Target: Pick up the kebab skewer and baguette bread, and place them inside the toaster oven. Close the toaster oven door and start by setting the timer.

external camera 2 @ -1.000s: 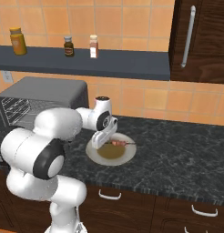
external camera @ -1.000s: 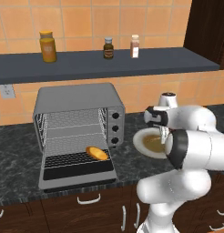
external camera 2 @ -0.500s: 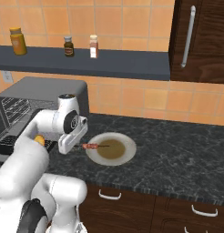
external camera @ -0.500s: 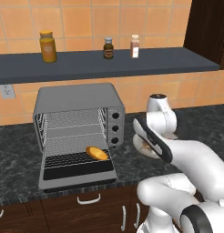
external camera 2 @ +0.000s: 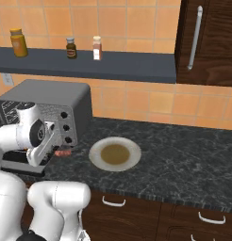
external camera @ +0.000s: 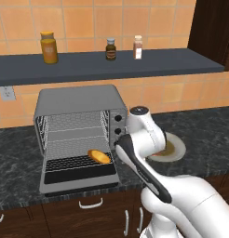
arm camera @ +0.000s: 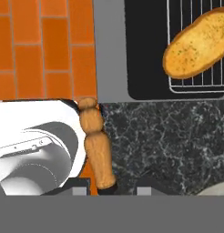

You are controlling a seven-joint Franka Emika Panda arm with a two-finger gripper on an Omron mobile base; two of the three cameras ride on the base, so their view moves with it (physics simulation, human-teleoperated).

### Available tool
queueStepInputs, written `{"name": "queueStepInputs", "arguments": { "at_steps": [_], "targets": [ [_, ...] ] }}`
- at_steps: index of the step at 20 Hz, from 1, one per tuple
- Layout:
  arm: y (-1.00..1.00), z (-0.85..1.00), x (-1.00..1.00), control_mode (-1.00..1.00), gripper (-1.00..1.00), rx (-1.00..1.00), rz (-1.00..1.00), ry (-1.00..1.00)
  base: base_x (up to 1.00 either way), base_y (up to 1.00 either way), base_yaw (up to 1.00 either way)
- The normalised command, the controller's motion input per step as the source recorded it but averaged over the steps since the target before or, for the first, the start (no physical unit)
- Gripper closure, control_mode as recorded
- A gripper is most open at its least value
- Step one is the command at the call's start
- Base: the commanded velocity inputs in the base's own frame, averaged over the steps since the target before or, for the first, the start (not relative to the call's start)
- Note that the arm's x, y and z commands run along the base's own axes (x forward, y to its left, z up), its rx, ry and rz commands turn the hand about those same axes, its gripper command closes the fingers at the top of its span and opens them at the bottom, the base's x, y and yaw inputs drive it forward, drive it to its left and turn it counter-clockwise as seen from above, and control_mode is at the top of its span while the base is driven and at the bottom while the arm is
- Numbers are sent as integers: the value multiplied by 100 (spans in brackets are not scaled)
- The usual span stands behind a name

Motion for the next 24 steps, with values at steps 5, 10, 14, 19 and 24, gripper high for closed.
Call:
{"name": "queueStepInputs", "arguments": {
  "at_steps": [5,10,14,19,24],
  "targets": [
    [100,38,0,-100,100,-13,32,4,0,0,0],
    [98,10,0,-100,100,-11,50,5,0,0,0],
    [94,1,7,-100,100,-1,48,13,0,0,0],
    [21,-12,10,-100,100,0,45,6,0,0,0],
    [-3,-30,18,-100,100,0,46,0,0,0,0]
  ]
}}
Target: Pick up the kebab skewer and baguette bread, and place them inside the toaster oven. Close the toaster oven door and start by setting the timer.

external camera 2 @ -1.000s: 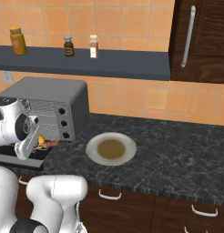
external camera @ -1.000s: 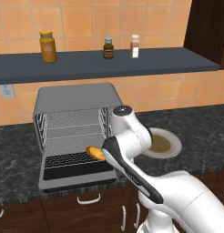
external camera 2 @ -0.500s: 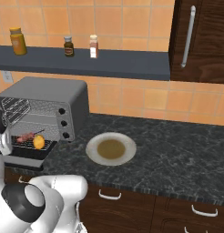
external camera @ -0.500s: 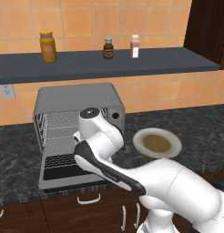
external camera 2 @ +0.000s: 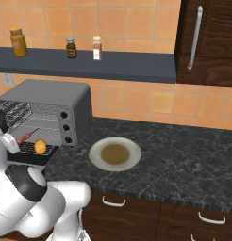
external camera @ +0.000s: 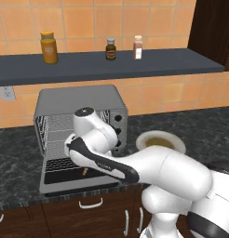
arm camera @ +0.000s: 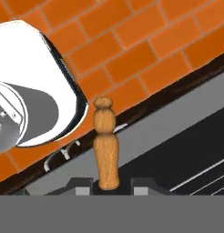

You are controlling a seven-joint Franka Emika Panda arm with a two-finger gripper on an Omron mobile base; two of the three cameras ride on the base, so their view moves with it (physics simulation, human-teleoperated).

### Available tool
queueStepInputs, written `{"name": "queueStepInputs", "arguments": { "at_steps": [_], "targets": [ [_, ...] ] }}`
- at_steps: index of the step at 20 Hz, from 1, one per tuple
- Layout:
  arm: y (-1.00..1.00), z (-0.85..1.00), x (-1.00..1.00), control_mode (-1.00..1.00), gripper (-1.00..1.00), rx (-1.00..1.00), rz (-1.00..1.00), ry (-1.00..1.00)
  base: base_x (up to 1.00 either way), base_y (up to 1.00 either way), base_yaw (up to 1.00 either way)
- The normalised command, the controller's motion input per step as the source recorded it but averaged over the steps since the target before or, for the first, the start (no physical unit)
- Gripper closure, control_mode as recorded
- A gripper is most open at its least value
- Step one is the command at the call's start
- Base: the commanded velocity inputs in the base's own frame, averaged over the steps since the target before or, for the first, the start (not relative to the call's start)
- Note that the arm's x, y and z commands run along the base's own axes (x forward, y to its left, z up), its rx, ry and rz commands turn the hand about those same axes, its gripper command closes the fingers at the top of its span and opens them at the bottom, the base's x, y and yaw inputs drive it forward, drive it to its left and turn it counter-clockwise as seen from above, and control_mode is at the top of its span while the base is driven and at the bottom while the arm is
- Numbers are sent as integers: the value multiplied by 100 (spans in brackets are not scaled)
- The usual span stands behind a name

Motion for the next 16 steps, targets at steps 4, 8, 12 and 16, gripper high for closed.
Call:
{"name": "queueStepInputs", "arguments": {
  "at_steps": [4,8,12,16],
  "targets": [
    [0,-11,24,-100,100,0,42,1,0,0,0],
    [27,0,16,-100,100,0,26,3,0,0,0],
    [29,-7,12,-100,100,0,21,1,0,0,0],
    [4,-16,31,-100,100,0,11,0,0,0,0]
  ]
}}
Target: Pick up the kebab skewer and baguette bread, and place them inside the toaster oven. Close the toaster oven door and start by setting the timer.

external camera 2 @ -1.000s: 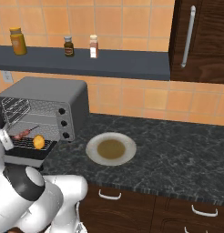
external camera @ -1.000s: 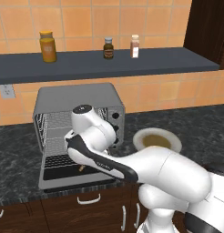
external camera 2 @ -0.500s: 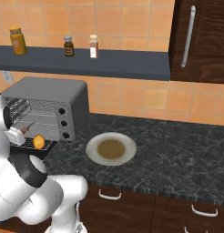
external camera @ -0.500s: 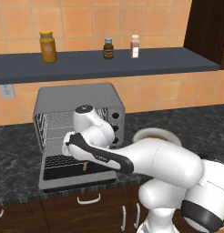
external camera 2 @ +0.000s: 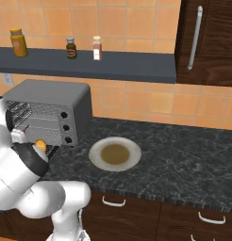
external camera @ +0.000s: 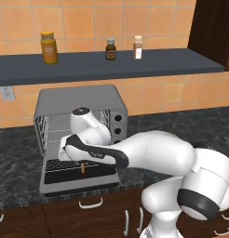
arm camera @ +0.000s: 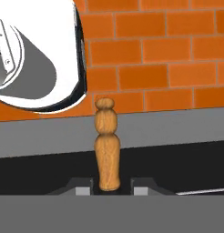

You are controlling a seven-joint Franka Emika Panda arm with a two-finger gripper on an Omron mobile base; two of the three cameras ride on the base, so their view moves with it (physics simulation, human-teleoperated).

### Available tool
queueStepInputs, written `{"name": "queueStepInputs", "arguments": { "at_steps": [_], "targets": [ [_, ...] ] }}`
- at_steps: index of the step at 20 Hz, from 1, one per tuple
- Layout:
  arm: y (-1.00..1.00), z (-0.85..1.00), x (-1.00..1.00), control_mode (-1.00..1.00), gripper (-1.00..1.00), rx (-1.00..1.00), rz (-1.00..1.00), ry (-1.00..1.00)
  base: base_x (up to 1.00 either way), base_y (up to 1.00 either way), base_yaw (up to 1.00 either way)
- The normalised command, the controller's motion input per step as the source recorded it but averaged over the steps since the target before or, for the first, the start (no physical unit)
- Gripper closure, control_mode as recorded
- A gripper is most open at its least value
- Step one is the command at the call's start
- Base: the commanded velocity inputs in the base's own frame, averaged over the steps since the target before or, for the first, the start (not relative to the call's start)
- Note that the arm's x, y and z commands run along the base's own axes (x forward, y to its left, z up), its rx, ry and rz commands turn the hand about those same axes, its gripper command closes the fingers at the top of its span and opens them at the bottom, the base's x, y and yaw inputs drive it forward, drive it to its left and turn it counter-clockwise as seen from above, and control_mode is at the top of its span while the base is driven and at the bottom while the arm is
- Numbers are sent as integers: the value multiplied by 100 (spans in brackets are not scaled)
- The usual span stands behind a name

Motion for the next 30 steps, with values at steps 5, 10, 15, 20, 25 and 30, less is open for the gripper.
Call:
{"name": "queueStepInputs", "arguments": {
  "at_steps": [5,10,15,20,25,30],
  "targets": [
    [2,-22,35,-100,100,1,0,0,0,0,0],
    [18,-6,37,-100,100,2,0,0,0,0,0],
    [18,-14,40,-100,100,0,0,0,0,0,0],
    [37,-32,31,-100,100,0,0,0,0,0,0],
    [35,-29,14,-100,100,0,0,0,0,0,0],
    [23,-21,20,-100,100,0,0,0,0,0,0]
  ]
}}
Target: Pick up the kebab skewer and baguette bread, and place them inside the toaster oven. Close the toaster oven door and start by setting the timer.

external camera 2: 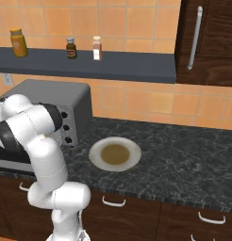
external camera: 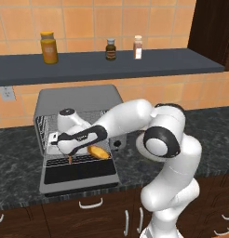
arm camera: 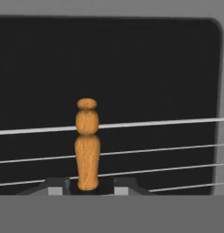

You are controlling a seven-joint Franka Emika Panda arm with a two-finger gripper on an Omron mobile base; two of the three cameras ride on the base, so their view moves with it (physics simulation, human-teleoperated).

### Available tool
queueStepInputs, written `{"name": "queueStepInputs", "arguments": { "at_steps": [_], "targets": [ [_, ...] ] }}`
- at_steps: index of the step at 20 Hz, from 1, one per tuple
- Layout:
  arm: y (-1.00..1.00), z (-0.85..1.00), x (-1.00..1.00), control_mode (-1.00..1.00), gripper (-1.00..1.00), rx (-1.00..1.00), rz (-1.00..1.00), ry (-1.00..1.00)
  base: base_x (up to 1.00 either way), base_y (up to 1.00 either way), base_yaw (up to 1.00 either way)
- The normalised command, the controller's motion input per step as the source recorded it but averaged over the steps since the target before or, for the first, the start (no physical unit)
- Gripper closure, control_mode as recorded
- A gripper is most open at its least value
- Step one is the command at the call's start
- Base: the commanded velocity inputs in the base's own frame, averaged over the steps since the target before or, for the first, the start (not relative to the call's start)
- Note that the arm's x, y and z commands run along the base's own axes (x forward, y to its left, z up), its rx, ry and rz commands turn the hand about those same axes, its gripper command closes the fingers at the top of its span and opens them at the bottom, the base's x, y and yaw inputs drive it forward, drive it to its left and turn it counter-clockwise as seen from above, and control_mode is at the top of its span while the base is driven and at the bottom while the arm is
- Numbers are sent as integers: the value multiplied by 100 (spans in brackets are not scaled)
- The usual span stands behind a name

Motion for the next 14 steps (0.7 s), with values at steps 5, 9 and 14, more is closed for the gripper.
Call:
{"name": "queueStepInputs", "arguments": {
  "at_steps": [5,9,14],
  "targets": [
    [23,-35,0,-100,-100,0,0,3,0,0,0],
    [12,-41,-17,-100,-100,0,0,1,0,0,0],
    [0,-20,-42,-100,-100,0,0,0,0,0,0]
  ]
}}
